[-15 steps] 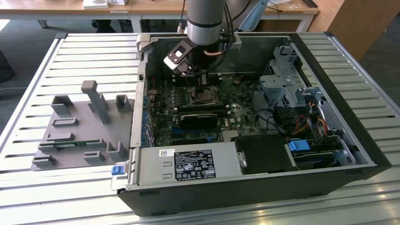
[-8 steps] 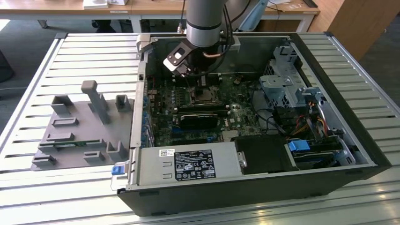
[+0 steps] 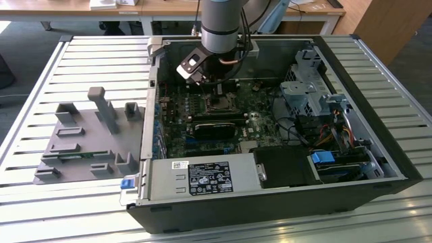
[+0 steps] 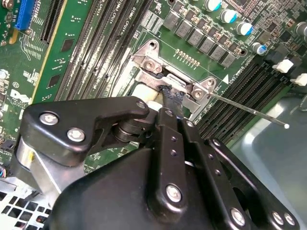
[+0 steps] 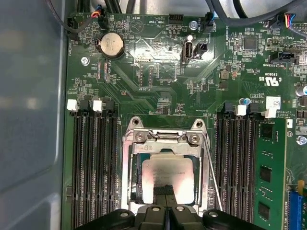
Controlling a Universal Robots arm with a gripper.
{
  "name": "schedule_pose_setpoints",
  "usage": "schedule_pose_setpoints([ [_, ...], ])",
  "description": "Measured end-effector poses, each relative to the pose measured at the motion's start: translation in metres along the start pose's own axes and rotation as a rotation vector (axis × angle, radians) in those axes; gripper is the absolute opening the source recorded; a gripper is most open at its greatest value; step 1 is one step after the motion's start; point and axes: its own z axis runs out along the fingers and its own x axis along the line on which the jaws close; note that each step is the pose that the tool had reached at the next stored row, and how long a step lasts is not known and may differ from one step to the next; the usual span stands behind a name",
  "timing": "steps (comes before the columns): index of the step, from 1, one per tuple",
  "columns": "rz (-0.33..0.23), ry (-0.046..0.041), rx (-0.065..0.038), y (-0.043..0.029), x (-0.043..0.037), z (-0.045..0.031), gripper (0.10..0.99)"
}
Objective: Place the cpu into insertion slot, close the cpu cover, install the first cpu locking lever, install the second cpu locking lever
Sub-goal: 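Close the cpu cover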
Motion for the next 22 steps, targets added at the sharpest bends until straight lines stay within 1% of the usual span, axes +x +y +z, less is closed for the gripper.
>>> schedule_pose_setpoints([
  [2,0.000,-0.0005,0.000,0.0024,0.0004,0.0015,0.118],
  [6,0.000,-0.0023,0.001,0.0113,0.0026,0.0033,0.118],
  [8,0.000,-0.0027,0.001,0.0125,0.0036,0.0029,0.118],
  [9,0.000,-0.0016,0.001,0.0128,0.0042,0.0019,0.118],
  [10,0.000,0.0018,-0.001,0.0133,0.0050,0.0008,0.118],
  [12,0.000,0.0010,-0.001,0.0131,0.0049,-0.0033,0.118],
  [14,0.000,0.0006,0.000,0.0122,0.0049,-0.0049,0.118],
  [17,0.000,0.0008,-0.002,0.0080,0.0050,-0.0049,0.118],
  [22,0.000,0.0008,-0.003,0.0077,0.0050,-0.0050,0.118],
])
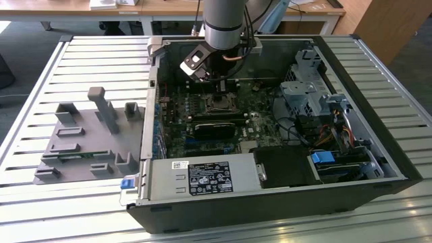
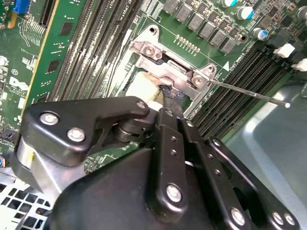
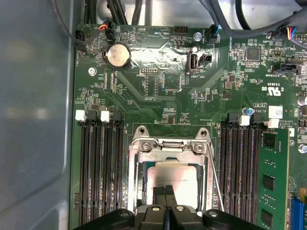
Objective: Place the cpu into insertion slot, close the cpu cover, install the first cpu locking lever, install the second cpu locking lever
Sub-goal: 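Close the cpu cover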
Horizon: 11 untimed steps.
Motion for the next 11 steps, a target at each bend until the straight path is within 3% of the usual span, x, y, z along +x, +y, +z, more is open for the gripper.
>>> schedule_pose_setpoints([
  [5,0.000,0.0006,0.001,0.0048,-0.0001,-0.0001,0.118],
  [11,-0.002,0.0011,0.002,0.0057,-0.0001,-0.0014,0.118],
])
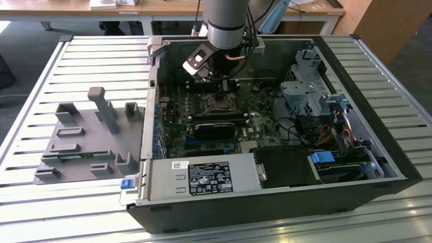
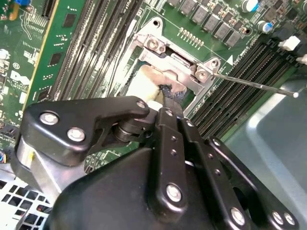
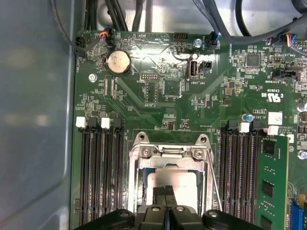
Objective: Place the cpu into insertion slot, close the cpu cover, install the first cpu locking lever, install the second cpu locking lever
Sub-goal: 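Close the cpu cover, then install the first cpu locking lever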
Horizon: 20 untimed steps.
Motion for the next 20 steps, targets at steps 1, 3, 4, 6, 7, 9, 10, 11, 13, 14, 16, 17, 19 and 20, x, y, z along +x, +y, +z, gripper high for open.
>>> schedule_pose_setpoints([
  [1,0.000,0.0001,0.000,0.0000,0.0000,-0.0005,0.118],
  [3,0.000,0.0001,0.000,0.0000,0.0000,-0.0015,0.118],
  [4,0.000,0.0001,0.000,0.0000,0.0000,-0.0018,0.118],
  [6,0.000,0.0002,0.000,0.0001,0.0000,-0.0025,0.118],
  [7,0.000,0.0002,0.000,0.0001,0.0000,-0.0028,0.118],
  [9,0.000,0.0003,0.000,0.0001,0.0000,-0.0032,0.118],
  [10,0.000,0.0001,0.000,0.0000,0.0000,-0.0036,0.118],
  [11,0.000,0.0000,0.000,0.0000,0.0000,-0.0040,0.118],
  [13,0.000,0.0001,0.000,0.0000,0.0000,-0.0048,0.118],
  [14,0.000,0.0002,0.000,0.0001,0.0000,-0.0051,0.118],
  [16,0.000,0.0002,0.000,0.0001,0.0000,-0.0057,0.118],
  [17,0.000,0.0001,0.000,0.0001,0.0000,-0.0059,0.118],
  [19,0.000,0.0001,0.000,0.0000,0.0000,-0.0067,0.118],
  [20,0.000,0.0001,0.000,0.0000,0.0000,-0.0072,0.118],
])
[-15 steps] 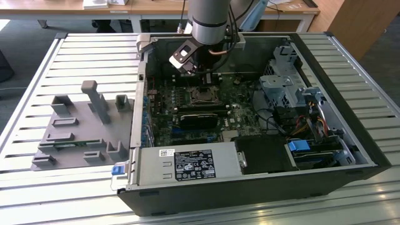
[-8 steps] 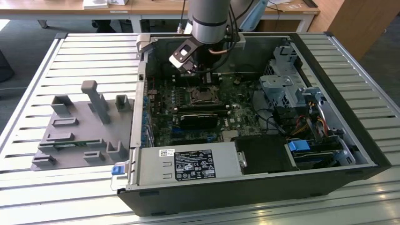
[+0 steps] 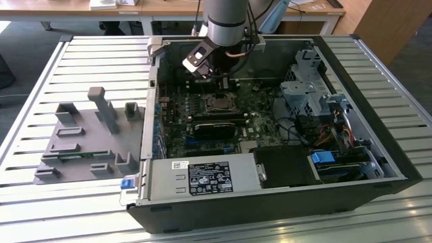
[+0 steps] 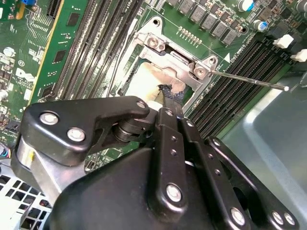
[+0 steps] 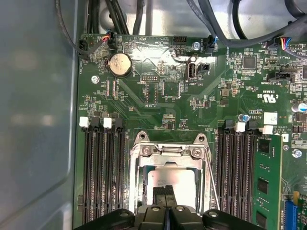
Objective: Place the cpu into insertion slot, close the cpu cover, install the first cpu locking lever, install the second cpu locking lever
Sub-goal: 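Install the first cpu locking lever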
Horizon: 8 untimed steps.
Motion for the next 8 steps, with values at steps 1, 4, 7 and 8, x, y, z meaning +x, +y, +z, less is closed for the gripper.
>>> schedule_pose_setpoints([
  [1,0.000,0.0001,0.000,0.0000,0.0000,-0.0006,0.118],
  [4,0.000,0.0001,0.000,0.0000,0.0000,-0.0028,0.118],
  [7,0.000,0.0001,0.000,0.0001,0.0000,-0.0064,0.118],
  [8,0.000,0.0001,0.000,0.0001,0.0000,-0.0077,0.118],
])
